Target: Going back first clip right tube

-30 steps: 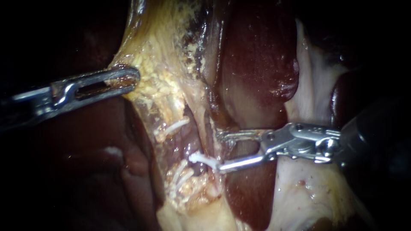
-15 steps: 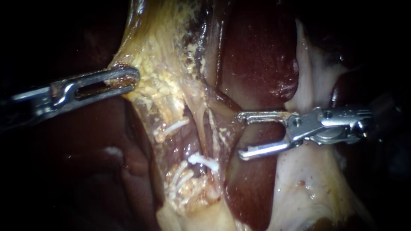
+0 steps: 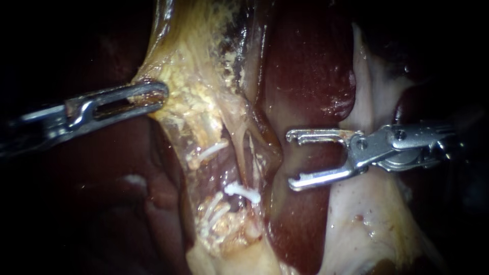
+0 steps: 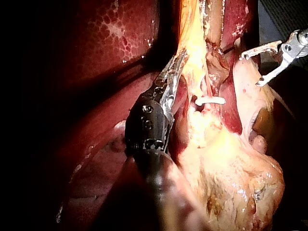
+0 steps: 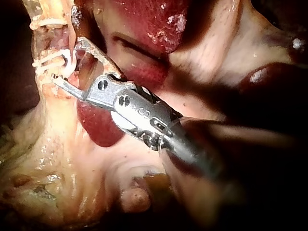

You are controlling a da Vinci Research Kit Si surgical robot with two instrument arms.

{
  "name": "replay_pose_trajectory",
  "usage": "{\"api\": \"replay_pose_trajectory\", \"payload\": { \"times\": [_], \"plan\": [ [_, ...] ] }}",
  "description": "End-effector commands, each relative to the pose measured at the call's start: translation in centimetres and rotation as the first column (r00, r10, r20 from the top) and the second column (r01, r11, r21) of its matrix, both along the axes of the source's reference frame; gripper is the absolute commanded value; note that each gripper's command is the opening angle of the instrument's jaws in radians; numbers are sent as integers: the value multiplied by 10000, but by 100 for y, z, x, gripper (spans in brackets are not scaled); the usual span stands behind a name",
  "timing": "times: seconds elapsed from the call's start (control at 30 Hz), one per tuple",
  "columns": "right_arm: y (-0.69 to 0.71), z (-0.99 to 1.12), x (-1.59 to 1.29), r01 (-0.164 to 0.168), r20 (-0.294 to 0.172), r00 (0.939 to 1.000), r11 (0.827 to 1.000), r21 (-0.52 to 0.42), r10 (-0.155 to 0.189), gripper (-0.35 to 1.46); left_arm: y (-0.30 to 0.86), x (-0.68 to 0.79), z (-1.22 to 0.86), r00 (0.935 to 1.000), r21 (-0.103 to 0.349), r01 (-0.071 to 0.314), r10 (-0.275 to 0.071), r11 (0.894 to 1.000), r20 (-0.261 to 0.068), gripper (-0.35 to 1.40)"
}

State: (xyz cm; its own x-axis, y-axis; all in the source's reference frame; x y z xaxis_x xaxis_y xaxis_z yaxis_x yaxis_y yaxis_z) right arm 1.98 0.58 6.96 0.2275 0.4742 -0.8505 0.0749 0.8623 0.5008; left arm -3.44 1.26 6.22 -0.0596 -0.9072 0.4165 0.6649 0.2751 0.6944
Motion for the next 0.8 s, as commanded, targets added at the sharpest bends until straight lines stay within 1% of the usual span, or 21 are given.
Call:
{"api": "replay_pose_trajectory", "payload": {
  "times": [0.03, 0.2, 0.27, 0.37, 0.43, 0.57, 0.73, 0.8],
  "plan": [
    [0, 1, 0, 3, -31, 10000, 10000, -59, -3, 60, -1, -6, 10, 9998, 12, -142, 142, 9999, -103, -35],
    [1, 0, 1, -1, -73, 10000, 9999, -163, -1, 60, -7, -32, 38, 9990, 106, -391, 393, 9992, -191, -35],
    [2, -1, 1, -3, -71, 10000, 9999, -156, 2, 60, -8, -42, 44, 9988, 139, -464, 466, 9988, -178, -35],
    [4, -3, 1, -56, -111, 9999, 9998, -196, 54, 60, -9, -52, 46, 9986, 160, -510, 512, 9986, -157, -35],
    [5, -5, 1, -46, -122, 9999, 9997, -238, 44, 60, -10, -53, 46, 9984, 182, -542, 545, 9984, -158, -35],
    [7, -9, 0, 3, -175, 9998, 9987, -504, -11, 60, -9, -52, 47, 9984, 183, -549, 551, 9983, -154, -35],
    [8, -9, -1, 60, -235, 9997, 9964, -842, -80, 60, -9, -52, 46, 9983, 186, -553, 556, 9983, -150, -35],
    [8, -9, -1, 61, -235, 9997, 9964, -842, -81, 60, -9, -51, 46, 9983, 189, -556, 559, 9983, -147, -35]
  ]
}}
